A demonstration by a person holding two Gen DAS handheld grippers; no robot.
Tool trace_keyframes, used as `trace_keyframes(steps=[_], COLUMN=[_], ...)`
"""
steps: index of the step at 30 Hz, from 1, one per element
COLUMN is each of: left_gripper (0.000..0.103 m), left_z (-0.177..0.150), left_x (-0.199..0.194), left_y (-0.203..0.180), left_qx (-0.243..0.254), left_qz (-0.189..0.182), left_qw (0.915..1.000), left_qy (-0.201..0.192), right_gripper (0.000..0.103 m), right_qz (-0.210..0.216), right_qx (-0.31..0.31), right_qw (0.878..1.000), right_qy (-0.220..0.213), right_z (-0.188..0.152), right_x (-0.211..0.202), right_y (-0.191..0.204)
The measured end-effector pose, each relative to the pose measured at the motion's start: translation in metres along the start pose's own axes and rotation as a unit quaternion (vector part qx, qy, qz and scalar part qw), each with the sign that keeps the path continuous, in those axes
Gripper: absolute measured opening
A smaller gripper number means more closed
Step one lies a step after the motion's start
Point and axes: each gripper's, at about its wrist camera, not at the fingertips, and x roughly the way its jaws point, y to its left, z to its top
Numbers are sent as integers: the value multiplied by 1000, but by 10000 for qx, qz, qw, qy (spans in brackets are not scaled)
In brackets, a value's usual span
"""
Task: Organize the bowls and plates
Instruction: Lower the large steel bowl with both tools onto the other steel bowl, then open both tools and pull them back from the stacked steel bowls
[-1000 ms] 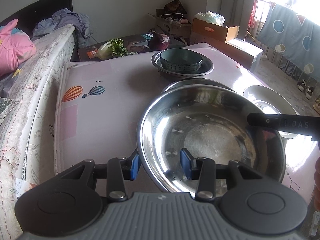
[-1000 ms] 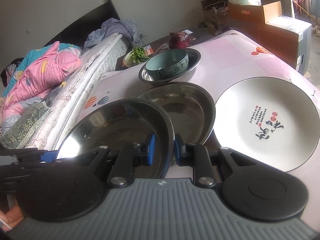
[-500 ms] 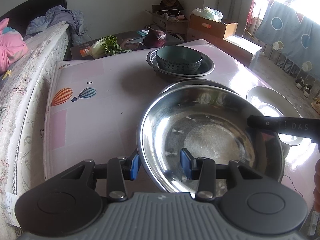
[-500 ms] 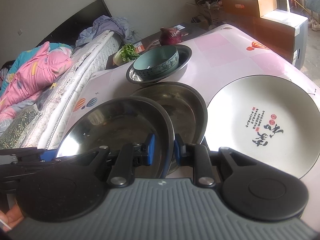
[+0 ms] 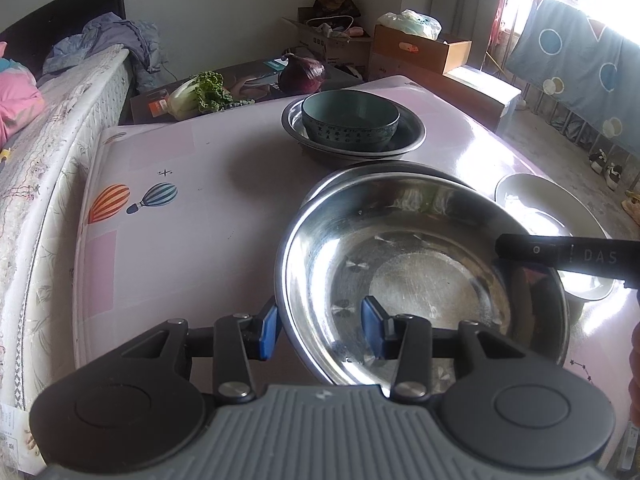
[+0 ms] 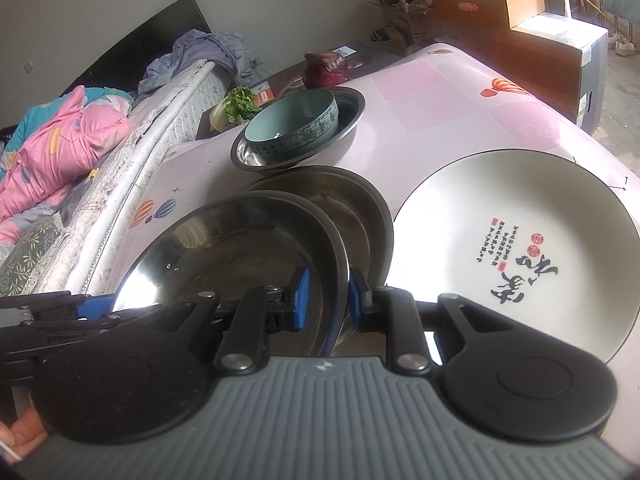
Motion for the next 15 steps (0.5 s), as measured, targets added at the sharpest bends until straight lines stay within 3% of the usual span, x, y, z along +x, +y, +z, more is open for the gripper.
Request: trace_keyframes(steps=[15], left_gripper=[48], left_z=[3], left_x=[-5], left_y=[-6], left_qx=[58], left_qz=[11], left_qw=[9999], left_qy=[-115], right_gripper=[27], right_qz=[-87], right_qx=[136], right_qw=[9998], right_qy=[-76], right_z=[2], right_x=[-5], right_y=[-11])
